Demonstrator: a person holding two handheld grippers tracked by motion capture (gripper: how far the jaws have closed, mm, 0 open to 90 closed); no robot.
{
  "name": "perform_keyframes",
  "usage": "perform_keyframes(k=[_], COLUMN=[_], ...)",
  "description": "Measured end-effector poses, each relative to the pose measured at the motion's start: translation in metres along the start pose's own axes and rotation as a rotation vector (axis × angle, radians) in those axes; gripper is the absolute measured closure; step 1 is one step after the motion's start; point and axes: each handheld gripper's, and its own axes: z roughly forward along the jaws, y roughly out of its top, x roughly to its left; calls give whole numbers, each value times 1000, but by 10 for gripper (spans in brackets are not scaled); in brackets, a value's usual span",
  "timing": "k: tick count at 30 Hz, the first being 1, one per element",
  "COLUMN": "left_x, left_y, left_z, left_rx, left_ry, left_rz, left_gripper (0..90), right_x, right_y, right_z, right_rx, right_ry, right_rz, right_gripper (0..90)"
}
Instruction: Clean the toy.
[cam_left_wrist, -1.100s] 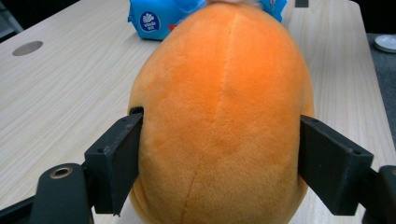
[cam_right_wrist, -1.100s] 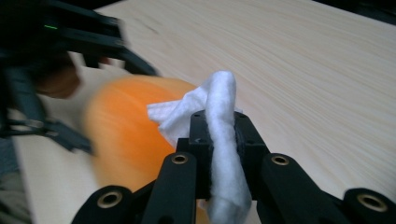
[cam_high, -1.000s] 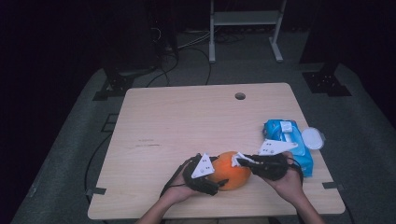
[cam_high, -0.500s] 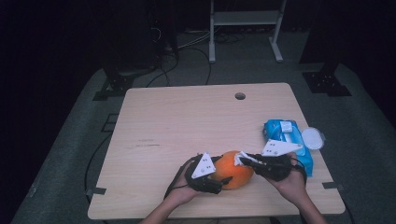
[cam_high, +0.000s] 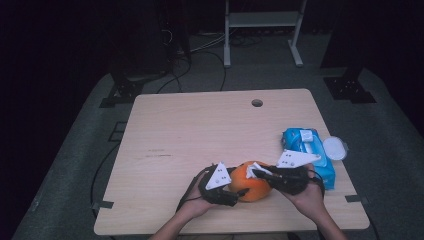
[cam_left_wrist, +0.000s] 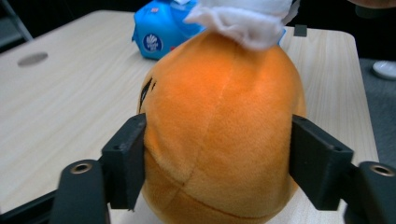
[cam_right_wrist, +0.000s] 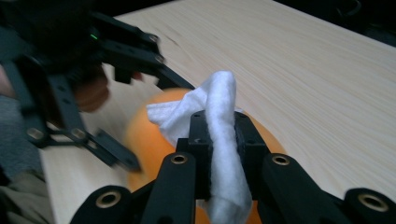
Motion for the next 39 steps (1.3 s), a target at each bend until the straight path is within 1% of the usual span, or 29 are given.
perform_keyframes(k=[2,3,5,6,7,8,10,11,12,13,14,17,19,20,21,23,25,26,27,28,29,30,31,32,33,34,36,38,39], left_x=[-1,0,2,2,2,2,0,-2,-2,-2,-1,6,11,13,13,9,7,8,8,8,8,8,7,5,3,1,3,8,11], left_y=[5,7,11,11,12,12,14,15,15,14,13,9,4,1,0,0,2,2,1,1,0,-1,-3,-6,-8,-9,-4,6,11], left_z=[-4,-7,-12,-12,-12,-12,-11,-10,-10,-10,-10,-9,-5,-3,-1,-2,-5,-7,-8,-7,-4,1,6,11,14,14,7,-4,-10], left_rx=[-3,-8,-7,-7,-2,6,11,12,12,11,9,-23,-27,-30,-29,-24,-26,-43,-63,-67,-56,-41,-19,-6,-3,0,19,24,15], left_ry=[17,27,54,54,54,58,61,62,62,60,56,18,27,15,0,-14,-47,-68,-81,-72,-59,-43,-32,-24,-11,-3,1,-22,-43], left_rz=[24,29,35,35,33,30,30,30,30,26,18,-3,-21,-39,-50,-8,2,10,14,12,4,-9,-11,-1,15,23,17,-5,-30], left_gripper=[311,325,326,326,326,326,325,320,306,277,277,148,67,53,57,125,216,232,218,218,108,108,47,24,50,118,212,225,231], right_x=[1,-4,-12,-12,-13,-13,-7,2,2,7,7,0,-6,-8,-9,-10,-17,-17,-25,-25,-29,-29,-25,-22,-20,-17,-16,-15,-15], right_y=[1,-1,-5,-5,-7,-7,-4,1,1,2,2,-4,-8,-8,-9,-10,-13,-13,-16,-16,-19,-19,-18,-17,-15,-14,-13,-10,-8], right_z=[0,-2,-2,-2,-3,-3,-3,-1,-1,2,2,6,4,3,3,4,2,2,-1,-1,-3,-3,-1,1,3,4,4,0,-2], right_rx=[1,-2,9,9,-3,-3,-19,-27,-27,-7,-7,14,6,4,2,2,1,1,3,3,-11,-11,-14,-9,-9,-5,-6,-31,-42], right_ry=[-11,-35,-56,-56,-39,-39,0,25,25,7,7,-9,3,1,-3,-8,-39,-39,-63,-63,-46,-46,-33,-29,-28,-30,-32,-16,-13], right_rz=[-11,-2,26,26,54,54,54,19,19,-11,-11,-2,37,43,47,47,60,60,87,87,123,123,117,111,98,91,83,98,102], right_gripper=[792,790,791,791,791,791,791,790,790,790,790,790,790,789,790,788,787,787,787,787,787,787,787,788,788,788,789,790,790])
